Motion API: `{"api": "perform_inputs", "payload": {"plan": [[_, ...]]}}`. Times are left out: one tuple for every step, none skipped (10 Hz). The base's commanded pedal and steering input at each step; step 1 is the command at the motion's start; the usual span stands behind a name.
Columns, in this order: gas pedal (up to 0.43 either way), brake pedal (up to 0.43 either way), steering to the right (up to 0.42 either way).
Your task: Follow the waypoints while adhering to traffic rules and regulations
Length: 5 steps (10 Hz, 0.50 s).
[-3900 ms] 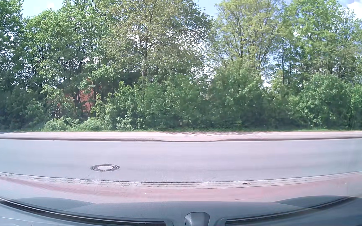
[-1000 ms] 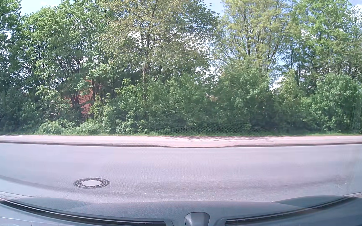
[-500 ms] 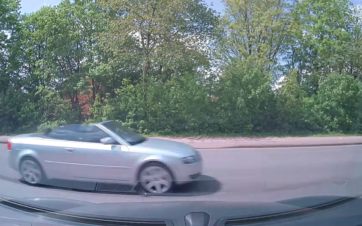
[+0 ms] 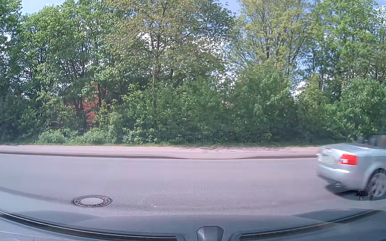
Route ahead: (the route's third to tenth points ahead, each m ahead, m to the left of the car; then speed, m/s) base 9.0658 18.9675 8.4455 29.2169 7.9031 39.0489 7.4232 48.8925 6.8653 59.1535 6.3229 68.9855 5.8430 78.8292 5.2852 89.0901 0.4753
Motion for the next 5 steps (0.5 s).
{"api": "perform_inputs", "payload": {"plan": [[0.000, 0.079, -0.041], [0.000, 0.085, -0.041], [0.000, 0.104, -0.041], [0.000, 0.110, -0.041], [0.000, 0.110, -0.041]]}}
